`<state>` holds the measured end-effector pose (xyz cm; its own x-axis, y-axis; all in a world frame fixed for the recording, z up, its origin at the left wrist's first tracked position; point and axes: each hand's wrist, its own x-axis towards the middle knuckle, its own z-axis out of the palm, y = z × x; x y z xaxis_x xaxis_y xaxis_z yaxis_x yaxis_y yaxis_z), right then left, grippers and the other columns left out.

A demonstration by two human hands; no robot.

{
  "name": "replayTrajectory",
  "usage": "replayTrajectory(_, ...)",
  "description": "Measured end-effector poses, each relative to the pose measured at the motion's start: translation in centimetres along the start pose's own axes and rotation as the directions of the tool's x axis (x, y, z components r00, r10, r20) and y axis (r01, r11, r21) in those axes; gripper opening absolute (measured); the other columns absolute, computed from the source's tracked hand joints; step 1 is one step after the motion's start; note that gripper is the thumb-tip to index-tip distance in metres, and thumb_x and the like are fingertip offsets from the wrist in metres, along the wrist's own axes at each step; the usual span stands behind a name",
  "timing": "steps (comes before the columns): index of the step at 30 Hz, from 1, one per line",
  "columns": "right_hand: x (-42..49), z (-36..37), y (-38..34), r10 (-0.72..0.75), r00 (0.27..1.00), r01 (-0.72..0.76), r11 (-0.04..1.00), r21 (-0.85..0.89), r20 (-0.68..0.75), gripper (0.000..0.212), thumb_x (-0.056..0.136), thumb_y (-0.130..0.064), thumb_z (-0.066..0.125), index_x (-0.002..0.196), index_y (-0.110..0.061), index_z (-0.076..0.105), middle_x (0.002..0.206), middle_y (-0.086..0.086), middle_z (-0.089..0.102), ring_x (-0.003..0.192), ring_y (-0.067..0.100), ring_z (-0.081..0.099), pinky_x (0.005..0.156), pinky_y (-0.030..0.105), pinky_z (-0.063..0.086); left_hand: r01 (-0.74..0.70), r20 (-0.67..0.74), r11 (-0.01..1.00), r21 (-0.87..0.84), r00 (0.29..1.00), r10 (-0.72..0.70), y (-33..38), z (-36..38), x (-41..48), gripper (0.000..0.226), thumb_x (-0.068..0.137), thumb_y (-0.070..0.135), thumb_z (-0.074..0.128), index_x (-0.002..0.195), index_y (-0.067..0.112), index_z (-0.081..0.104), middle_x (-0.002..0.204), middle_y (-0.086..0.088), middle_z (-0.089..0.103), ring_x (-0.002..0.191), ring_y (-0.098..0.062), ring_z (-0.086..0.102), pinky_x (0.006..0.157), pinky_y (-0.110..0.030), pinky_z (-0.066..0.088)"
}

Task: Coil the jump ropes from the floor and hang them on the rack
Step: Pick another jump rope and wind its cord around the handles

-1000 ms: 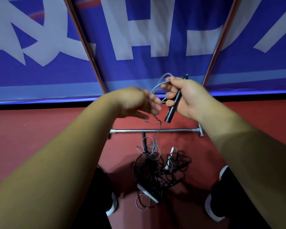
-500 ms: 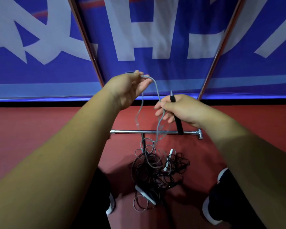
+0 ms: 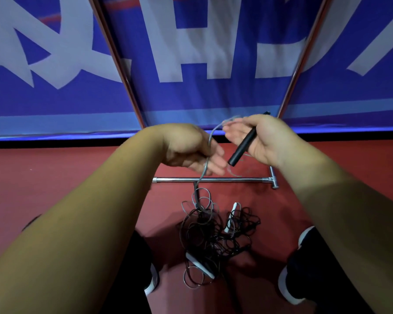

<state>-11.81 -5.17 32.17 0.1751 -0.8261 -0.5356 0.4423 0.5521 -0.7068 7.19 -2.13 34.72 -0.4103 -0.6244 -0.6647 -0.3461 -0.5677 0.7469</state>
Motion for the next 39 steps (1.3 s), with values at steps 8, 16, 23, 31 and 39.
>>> replayTrajectory(8, -2.1, -0.2, 1.2, 0.302, 0.925, -0.038, 0.677, -0.735, 0.23, 0.037, 0.105, -0.004, 0.042, 0.128, -0.013, 0.07, 0.124, 0.004, 0.078, 0.116, 0.029, 0.075, 0.104, 0.045, 0.056, -0.469, -0.447, 0.608, -0.641, 0.872, 0.201, 1.5, -2.2, 1.1, 0.022, 0.111, -0.001, 0.031, 0.12, -0.001, 0.051, 0.108, -0.015, 0.072, 0.093, -0.027, 0.078, 0.081, -0.04, 0.065)
replayTrajectory(16, -2.6, 0.7, 1.1, 0.092, 0.926, 0.12, 0.849, -0.515, 0.367, 0.015, 0.108, -0.011, 0.057, 0.112, -0.004, 0.07, 0.086, 0.004, 0.065, 0.074, 0.023, 0.069, 0.073, 0.046, 0.061, -0.28, -0.451, 0.862, -0.423, 0.89, 0.068, -0.2, -1.9, 2.3, 0.022, 0.11, 0.014, 0.044, 0.103, 0.005, 0.063, 0.093, -0.013, 0.072, 0.085, -0.027, 0.074, 0.082, -0.041, 0.062)
replayTrajectory(23, -1.2, 0.6, -0.3, -0.137, 0.989, 0.139, 0.989, -0.044, 0.046, 0.008, 0.11, -0.012, 0.055, 0.106, -0.008, 0.061, 0.089, 0.007, 0.07, 0.08, 0.024, 0.081, 0.055, 0.034, 0.062, 0.027, 0.012, 0.952, 0.304, 0.999, -0.032, -2.2, 0.6, 1.5, 0.052, 0.082, -0.01, 0.047, 0.111, 0.021, 0.078, 0.124, 0.0, 0.075, 0.127, -0.016, 0.064, 0.105, -0.036, 0.046)
replayTrajectory(31, -0.2, -0.6, -0.5, -0.046, 0.998, 0.044, 0.997, -0.066, -0.037, 0.026, 0.115, -0.022, 0.045, 0.108, -0.004, 0.062, 0.093, 0.013, 0.077, 0.078, 0.028, 0.081, 0.06, 0.036, 0.064, -0.072, 0.17, 0.974, 0.213, 0.985, 0.036, -0.9, -0.1, 0.5, 0.017, 0.11, 0.017, 0.05, 0.115, 0.014, 0.066, 0.117, -0.007, 0.076, 0.113, -0.021, 0.071, 0.089, -0.027, 0.058)
replayTrajectory(39, -2.1, -0.6, 0.9, 0.36, 0.918, -0.118, 0.65, -0.751, 0.168, 0.036, 0.112, -0.013, 0.036, 0.124, -0.015, 0.071, 0.123, 0.005, 0.079, 0.117, 0.03, 0.074, 0.101, 0.045, 0.057, -0.435, -0.408, 0.569, -0.698, 0.894, 0.184, 1.3, -1.5, 1.1, 0.017, 0.109, 0.005, 0.047, 0.102, 0.0, 0.062, 0.097, -0.017, 0.075, 0.081, -0.026, 0.078, 0.064, -0.028, 0.064)
